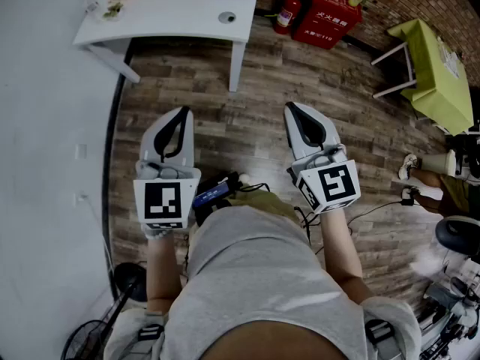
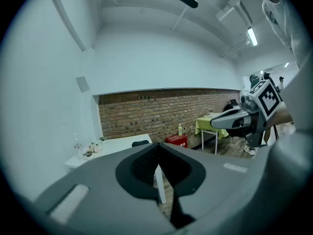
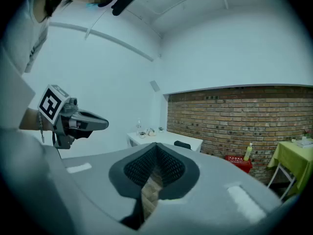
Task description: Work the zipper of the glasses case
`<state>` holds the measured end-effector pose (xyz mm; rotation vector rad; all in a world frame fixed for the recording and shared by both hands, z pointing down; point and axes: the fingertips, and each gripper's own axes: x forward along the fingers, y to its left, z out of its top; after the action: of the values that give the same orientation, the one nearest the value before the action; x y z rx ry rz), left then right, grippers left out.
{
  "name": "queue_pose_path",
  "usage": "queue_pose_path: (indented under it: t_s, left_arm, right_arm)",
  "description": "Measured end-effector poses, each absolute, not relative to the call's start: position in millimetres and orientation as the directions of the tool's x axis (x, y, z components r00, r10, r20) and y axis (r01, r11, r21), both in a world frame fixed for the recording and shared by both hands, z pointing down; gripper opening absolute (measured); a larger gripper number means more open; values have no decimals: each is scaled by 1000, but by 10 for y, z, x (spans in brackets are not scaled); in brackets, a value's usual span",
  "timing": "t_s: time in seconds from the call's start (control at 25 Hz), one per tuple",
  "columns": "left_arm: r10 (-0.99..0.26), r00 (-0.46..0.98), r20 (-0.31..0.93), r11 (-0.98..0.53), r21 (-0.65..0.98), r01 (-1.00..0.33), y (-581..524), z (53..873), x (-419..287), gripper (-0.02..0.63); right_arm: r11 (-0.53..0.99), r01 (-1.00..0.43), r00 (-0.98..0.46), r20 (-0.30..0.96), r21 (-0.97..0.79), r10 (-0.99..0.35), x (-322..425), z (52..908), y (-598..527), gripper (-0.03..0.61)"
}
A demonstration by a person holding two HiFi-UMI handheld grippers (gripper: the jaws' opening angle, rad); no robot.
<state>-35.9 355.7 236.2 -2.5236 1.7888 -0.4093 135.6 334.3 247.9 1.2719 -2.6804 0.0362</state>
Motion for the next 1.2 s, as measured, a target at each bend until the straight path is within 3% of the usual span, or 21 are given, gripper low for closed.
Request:
queue_pose_path:
  t_s: [0.8,0.84,0.96,1.2]
  left_arm:
    - [-931,296,214,-330,-151,-932,3543,2390,-341,4]
    - [-930,298,216,-333,-146,-932,3538,2398,-329,36]
    - [-925,306,226,-341,-136,-930,3526,2418,-300,100]
    - [-926,296,235,-331,-126,-935,3538,2467,-275,107]
  right_arm:
    - [631,-776,-625,148,-11,-766,1351,2443,3286,2]
    - [632,-775,-628,147,-22,-764,1352,2450,3277,5]
    - [645,-764,-642,146,-37,-752,1328,2449,3261,97]
    - [658,-751,-657,146,-44,-740,1346,2470,3294,115]
